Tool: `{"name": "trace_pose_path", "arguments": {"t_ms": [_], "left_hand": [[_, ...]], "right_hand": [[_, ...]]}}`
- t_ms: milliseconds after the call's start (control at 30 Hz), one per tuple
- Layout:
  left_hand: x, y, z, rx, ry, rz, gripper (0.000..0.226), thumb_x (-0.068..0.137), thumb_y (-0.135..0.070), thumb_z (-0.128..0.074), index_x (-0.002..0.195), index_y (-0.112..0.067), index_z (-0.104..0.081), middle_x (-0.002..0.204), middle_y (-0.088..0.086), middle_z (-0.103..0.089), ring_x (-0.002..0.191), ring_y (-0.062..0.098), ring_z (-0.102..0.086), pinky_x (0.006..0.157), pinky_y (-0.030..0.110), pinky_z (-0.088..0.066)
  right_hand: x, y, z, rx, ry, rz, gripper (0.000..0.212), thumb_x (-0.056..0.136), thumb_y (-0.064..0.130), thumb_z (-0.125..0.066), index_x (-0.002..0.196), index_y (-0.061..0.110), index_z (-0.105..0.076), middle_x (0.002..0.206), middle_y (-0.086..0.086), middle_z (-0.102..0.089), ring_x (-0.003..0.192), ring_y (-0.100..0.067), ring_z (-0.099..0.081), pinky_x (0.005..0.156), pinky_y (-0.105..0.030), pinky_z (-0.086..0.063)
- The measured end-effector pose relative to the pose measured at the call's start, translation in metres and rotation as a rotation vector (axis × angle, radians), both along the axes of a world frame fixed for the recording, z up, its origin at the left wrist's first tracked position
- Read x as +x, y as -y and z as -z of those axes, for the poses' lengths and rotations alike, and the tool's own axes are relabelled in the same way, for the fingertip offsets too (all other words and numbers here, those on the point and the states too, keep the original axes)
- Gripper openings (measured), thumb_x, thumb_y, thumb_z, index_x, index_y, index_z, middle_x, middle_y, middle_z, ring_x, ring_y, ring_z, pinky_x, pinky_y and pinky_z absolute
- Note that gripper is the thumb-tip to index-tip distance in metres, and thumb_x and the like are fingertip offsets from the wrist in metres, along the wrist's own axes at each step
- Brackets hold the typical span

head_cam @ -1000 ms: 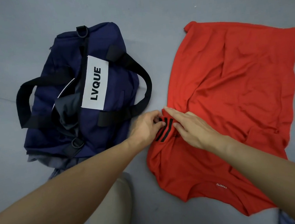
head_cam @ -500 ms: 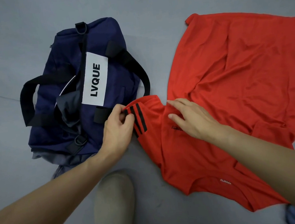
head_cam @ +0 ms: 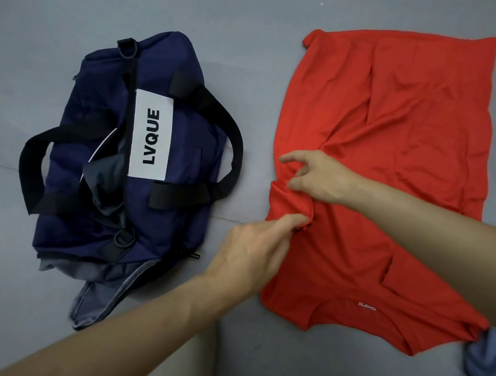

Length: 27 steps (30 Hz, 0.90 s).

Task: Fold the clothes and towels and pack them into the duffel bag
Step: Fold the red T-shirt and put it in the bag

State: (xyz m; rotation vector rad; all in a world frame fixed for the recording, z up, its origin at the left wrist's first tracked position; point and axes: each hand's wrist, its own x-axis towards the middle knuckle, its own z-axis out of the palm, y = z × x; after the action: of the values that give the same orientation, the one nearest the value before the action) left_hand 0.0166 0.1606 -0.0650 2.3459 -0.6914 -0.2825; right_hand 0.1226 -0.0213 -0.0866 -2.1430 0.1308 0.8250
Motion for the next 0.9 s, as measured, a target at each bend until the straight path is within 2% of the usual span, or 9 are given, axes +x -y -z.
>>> {"name": "trace_pose_path", "arguments": {"t_ms": [67, 133, 267, 433, 567, 667, 733, 800, 900], "left_hand": [[-0.006, 0.008, 0.003, 0.028, -0.014, 0.08, 0.039, 0.096, -0.024, -0.041, 0.134, -0.036, -0.043, 0.102, -0.003, -0.073, 0.086, 0.024, -0.069, 0.065, 0.039, -0.056], [-0.012, 0.014, 0.007, 0.032, -0.022, 0.141, 0.044, 0.095, -0.021, -0.044, 0.137, -0.033, -0.046, 0.105, -0.001, -0.074, 0.089, 0.025, -0.069, 0.069, 0.038, -0.057], [-0.022, 0.031, 0.014, 0.032, -0.113, 0.228, 0.043, 0.101, -0.023, -0.048, 0.144, -0.024, -0.051, 0.123, -0.003, -0.069, 0.109, 0.017, -0.064, 0.086, 0.033, -0.053], [-0.006, 0.039, 0.052, 0.175, 0.082, 0.288, 0.052, 0.088, -0.01, -0.04, 0.136, -0.012, -0.061, 0.129, 0.005, -0.066, 0.12, 0.027, -0.062, 0.106, 0.035, -0.046], [0.009, 0.037, 0.082, 0.324, 0.161, 0.392, 0.067, 0.083, -0.002, -0.054, 0.149, -0.007, -0.046, 0.153, 0.011, -0.047, 0.144, 0.03, -0.039, 0.12, 0.042, -0.033], [0.002, 0.038, 0.095, 0.452, 0.209, 0.421, 0.066, 0.099, -0.032, -0.052, 0.157, -0.01, -0.03, 0.166, 0.012, -0.023, 0.154, 0.031, -0.017, 0.124, 0.048, -0.02], [-0.01, 0.036, 0.1, 0.516, 0.192, 0.416, 0.07, 0.102, -0.051, -0.04, 0.16, -0.017, -0.022, 0.168, 0.011, -0.013, 0.155, 0.033, -0.007, 0.125, 0.053, -0.014], [-0.021, 0.032, 0.104, 0.552, 0.19, 0.416, 0.07, 0.101, -0.057, -0.033, 0.161, -0.022, -0.02, 0.168, 0.012, -0.012, 0.155, 0.035, -0.007, 0.123, 0.057, -0.016], [-0.026, 0.023, 0.106, 0.605, 0.223, 0.437, 0.071, 0.1, -0.061, -0.03, 0.16, -0.023, -0.022, 0.168, 0.014, -0.013, 0.154, 0.037, -0.01, 0.122, 0.06, -0.016]], "right_hand": [[-0.009, 0.018, 0.002, -0.013, 0.064, -0.005, 0.051, 0.085, 0.003, -0.064, 0.132, 0.025, -0.061, 0.069, 0.007, -0.052, 0.046, -0.002, -0.042, 0.048, -0.018, -0.035], [-0.022, 0.034, -0.001, -0.062, 0.125, -0.025, 0.054, 0.083, 0.007, -0.065, 0.131, 0.031, -0.061, 0.076, 0.008, -0.054, 0.057, -0.005, -0.048, 0.059, -0.027, -0.043], [-0.061, 0.056, 0.001, -0.207, 0.1, -0.082, 0.055, 0.084, 0.01, -0.062, 0.133, 0.036, -0.059, 0.105, -0.006, -0.069, 0.099, -0.027, -0.065, 0.084, -0.033, -0.047], [-0.098, 0.074, 0.023, -0.423, 0.316, -0.216, 0.056, 0.091, 0.019, -0.055, 0.145, 0.03, -0.044, 0.134, -0.004, -0.055, 0.117, -0.03, -0.058, 0.09, -0.042, -0.051], [-0.126, 0.085, 0.035, -0.5, 0.526, -0.461, 0.063, 0.09, 0.028, -0.06, 0.15, 0.021, -0.043, 0.159, -0.008, -0.035, 0.144, -0.03, -0.036, 0.11, -0.046, -0.043], [-0.162, 0.115, 0.035, -0.541, 0.516, -0.591, 0.065, 0.099, 0.046, -0.043, 0.156, 0.017, -0.032, 0.166, -0.01, -0.02, 0.153, -0.03, -0.016, 0.121, -0.047, -0.027], [-0.192, 0.146, 0.028, -0.552, 0.518, -0.684, 0.07, 0.098, 0.054, -0.037, 0.155, 0.013, -0.034, 0.164, -0.011, -0.023, 0.152, -0.031, -0.02, 0.12, -0.049, -0.028], [-0.221, 0.179, 0.024, -0.563, 0.526, -0.775, 0.078, 0.095, 0.061, -0.041, 0.154, 0.011, -0.036, 0.162, -0.012, -0.028, 0.15, -0.032, -0.026, 0.118, -0.05, -0.028], [-0.255, 0.213, 0.024, -0.58, 0.481, -0.772, 0.086, 0.093, 0.069, -0.042, 0.158, 0.014, -0.027, 0.165, -0.009, -0.022, 0.152, -0.031, -0.02, 0.118, -0.049, -0.021]]}}
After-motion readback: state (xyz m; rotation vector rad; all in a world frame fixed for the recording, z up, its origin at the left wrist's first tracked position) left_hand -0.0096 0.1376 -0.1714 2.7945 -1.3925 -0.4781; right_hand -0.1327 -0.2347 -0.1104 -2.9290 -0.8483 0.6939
